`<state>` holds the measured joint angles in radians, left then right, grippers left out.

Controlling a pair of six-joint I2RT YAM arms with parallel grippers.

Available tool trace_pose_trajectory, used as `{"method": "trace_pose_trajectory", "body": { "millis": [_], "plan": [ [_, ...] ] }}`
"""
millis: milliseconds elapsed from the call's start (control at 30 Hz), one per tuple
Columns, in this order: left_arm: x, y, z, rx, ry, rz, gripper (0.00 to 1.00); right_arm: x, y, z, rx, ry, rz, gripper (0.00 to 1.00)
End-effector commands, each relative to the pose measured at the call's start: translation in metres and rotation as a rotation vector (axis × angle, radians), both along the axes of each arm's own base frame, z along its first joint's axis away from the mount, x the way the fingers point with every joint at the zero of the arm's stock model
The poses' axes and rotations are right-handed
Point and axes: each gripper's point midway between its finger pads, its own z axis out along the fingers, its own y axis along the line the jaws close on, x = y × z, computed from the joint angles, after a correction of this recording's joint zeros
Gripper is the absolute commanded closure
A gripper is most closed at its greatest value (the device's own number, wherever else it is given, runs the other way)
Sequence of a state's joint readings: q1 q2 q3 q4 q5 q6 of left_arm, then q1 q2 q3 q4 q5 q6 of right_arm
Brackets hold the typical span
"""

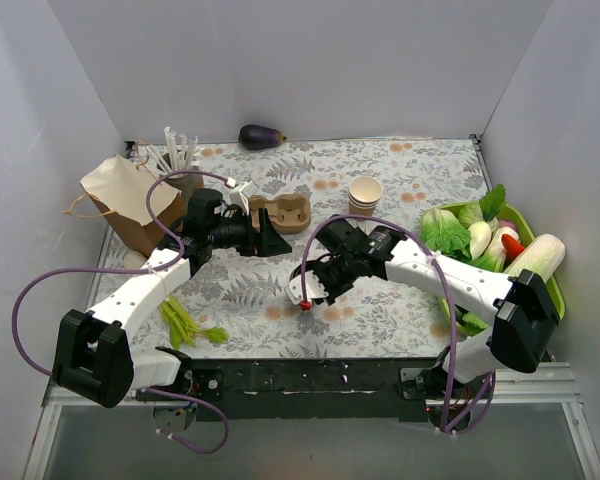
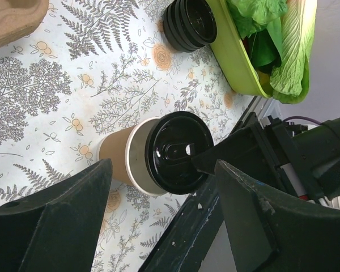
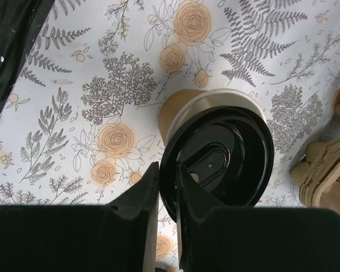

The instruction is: Pack the takeout coffee

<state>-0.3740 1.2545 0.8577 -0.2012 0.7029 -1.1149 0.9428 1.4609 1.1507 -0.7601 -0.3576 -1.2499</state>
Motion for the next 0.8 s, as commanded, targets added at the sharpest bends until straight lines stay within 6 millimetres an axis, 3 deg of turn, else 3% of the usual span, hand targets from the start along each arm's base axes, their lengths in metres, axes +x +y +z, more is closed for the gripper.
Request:
{"method": "trace_pose_trajectory", "body": {
  "millis": [0,200,233,267,333,367,467,600,767],
  "plan": [
    [0.001,0.003,0.014,-0.002,-0.092,-0.019,0.28,0.001,0.014,0.040,0.095,0.011,-0.061,0.83],
    [-0.004,0.009,0.017,0.020,-0.207,-0.033,0.27,-0.007,0.028,0.080,0.219,0.373,-0.285,0.88],
    [-0.004,0.011,0.018,0.026,-0.222,-0.026,0.26,-0.004,0.030,0.087,0.249,0.447,-0.329,0.88],
    [-0.006,0.014,0.017,0.036,-0.237,-0.017,0.26,0.018,0.020,0.087,0.263,0.441,-0.396,0.88],
    [-0.009,0.017,0.017,0.050,-0.275,-0.027,0.26,0.042,0.009,0.074,0.250,0.455,-0.471,0.88],
    [-0.013,0.018,0.018,0.054,-0.299,-0.042,0.26,0.059,-0.006,0.065,0.243,0.466,-0.539,0.88],
    [-0.029,0.021,0.010,0.081,-0.391,-0.142,0.25,0.074,-0.025,0.038,0.200,0.510,-0.626,0.88],
    [-0.040,0.024,0.013,0.097,-0.492,-0.203,0.21,0.066,-0.037,-0.004,0.105,0.596,-0.675,0.88],
    [-0.035,0.023,0.004,0.127,-0.505,-0.221,0.17,0.058,-0.043,-0.024,0.054,0.639,-0.691,0.88]
  ]
}}
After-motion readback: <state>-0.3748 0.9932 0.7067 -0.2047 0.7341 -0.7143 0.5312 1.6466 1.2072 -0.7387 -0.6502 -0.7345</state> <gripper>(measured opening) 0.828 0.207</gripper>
